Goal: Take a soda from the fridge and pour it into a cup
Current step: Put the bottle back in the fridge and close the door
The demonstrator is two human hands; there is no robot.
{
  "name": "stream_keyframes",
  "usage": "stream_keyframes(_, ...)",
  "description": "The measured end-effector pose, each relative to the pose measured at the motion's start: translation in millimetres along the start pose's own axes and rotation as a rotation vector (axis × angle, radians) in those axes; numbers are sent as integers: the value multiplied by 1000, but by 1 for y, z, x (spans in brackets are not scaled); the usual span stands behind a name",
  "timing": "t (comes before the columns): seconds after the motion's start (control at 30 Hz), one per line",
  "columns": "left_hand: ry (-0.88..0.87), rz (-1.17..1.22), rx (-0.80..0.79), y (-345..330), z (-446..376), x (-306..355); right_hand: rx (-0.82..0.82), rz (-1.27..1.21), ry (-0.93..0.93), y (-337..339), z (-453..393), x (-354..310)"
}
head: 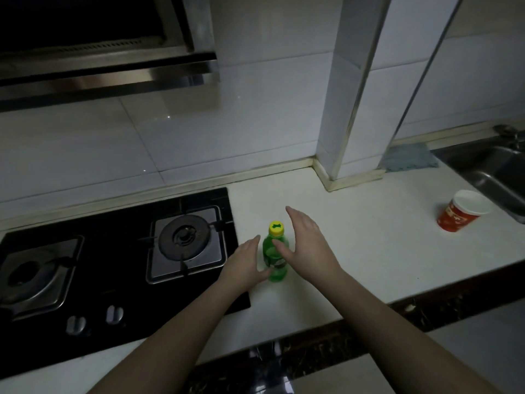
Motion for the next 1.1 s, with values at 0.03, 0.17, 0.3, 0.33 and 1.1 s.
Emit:
stream_keyframes(0.03,35,63,-42,-7,-4,-3,-31,-29,-39,-6,-1,6)
stream_keyframes(0.17,219,470,-136,-33,-16,-18,-149,-157,-193,-31,-2,29)
stream_keyframes(0.3,253,732,-152,-51,-20,-23,-168,-244,-188,-41,-7,32)
stream_keyframes(0.33,238,752,-159,-54,-21,-21,-164,-251,-177,-42,-9,31)
stream_keyframes(1.1,388,1097,266,24,98,-105,-362,-385,206,-96,-40,-118)
Point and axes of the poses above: each hand's wrist, its own z-axis away from the middle knuckle, its own y-axis out of the back of the hand, x = y × z, the point moved 6 cm from there along -z, towards the middle knuckle, and after that the axes turned 4 degrees about y, right-handed, at the moved point
